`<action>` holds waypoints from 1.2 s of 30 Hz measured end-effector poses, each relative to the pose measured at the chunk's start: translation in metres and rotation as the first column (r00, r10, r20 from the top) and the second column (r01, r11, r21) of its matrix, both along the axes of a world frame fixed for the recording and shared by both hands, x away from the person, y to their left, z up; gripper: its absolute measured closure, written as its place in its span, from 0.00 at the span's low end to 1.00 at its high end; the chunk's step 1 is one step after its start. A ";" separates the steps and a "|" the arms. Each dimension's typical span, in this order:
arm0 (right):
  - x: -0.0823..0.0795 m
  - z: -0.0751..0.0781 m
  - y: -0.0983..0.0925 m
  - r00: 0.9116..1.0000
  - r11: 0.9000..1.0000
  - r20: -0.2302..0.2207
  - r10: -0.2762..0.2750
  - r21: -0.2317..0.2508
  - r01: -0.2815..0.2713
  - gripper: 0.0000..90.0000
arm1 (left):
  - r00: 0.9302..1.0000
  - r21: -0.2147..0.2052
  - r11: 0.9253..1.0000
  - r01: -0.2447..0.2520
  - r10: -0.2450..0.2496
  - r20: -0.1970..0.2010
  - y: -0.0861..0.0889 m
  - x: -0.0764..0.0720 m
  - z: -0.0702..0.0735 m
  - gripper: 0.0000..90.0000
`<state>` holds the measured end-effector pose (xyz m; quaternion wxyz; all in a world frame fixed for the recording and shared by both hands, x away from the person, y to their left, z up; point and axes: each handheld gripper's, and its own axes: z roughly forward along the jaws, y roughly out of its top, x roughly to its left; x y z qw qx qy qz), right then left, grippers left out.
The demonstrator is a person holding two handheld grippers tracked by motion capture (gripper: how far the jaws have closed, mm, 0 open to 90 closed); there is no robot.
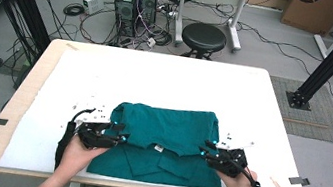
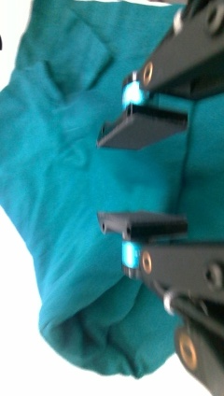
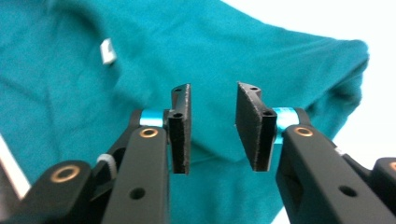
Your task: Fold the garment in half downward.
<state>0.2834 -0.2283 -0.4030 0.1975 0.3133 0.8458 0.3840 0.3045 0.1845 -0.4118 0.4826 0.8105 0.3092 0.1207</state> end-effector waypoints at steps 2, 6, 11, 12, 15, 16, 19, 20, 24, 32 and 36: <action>0.008 0.006 -0.004 0.999 0.999 0.011 -0.037 0.019 0.037 0.70 | 0.999 0.014 0.999 -0.040 0.040 0.031 0.000 0.005 0.007 0.59; 0.039 0.013 -0.010 0.990 0.990 0.038 -0.132 0.051 0.130 0.62 | 0.987 0.026 0.988 -0.154 0.153 0.039 0.000 0.028 0.012 0.56; 0.081 0.007 -0.019 0.974 0.968 -0.038 -0.225 0.102 0.227 0.56 | 0.965 -0.013 0.967 -0.253 0.251 -0.075 0.010 0.054 0.000 0.53; 0.087 0.005 -0.019 0.970 0.965 -0.060 -0.237 0.103 0.242 0.55 | 0.962 -0.045 0.965 -0.257 0.251 -0.109 0.012 0.058 -0.002 0.53; 0.097 -0.002 -0.018 0.965 0.962 -0.083 -0.250 0.096 0.258 0.55 | 0.958 -0.109 0.959 -0.262 0.244 -0.153 0.014 0.064 -0.004 0.53; 0.099 -0.003 -0.017 0.964 0.962 -0.084 -0.250 0.093 0.258 0.57 | 0.957 -0.106 0.959 -0.264 0.246 -0.155 0.014 0.066 -0.005 0.54; 0.102 -0.005 -0.014 0.966 0.964 -0.082 -0.243 0.091 0.250 0.74 | 0.957 -0.071 0.961 -0.266 0.254 -0.144 0.011 0.072 -0.009 0.66; 0.104 -0.005 -0.014 0.969 0.967 -0.082 -0.234 0.084 0.241 0.81 | 0.959 -0.040 0.964 -0.264 0.257 -0.119 0.009 0.074 -0.010 0.72; 0.109 -0.010 -0.009 0.972 0.973 -0.081 -0.222 0.042 0.226 0.97 | 0.964 0.028 0.966 -0.257 0.258 -0.067 0.006 0.079 -0.013 0.90; 0.114 -0.016 -0.013 0.963 0.966 -0.073 -0.259 -0.005 0.259 0.97 | 0.954 0.073 0.956 -0.285 0.290 -0.072 0.013 0.084 -0.020 0.90; 0.100 -0.005 -0.019 0.954 0.954 -0.030 -0.297 0.024 0.298 0.75 | 0.941 0.051 0.943 -0.330 0.333 -0.067 0.016 0.076 -0.013 0.60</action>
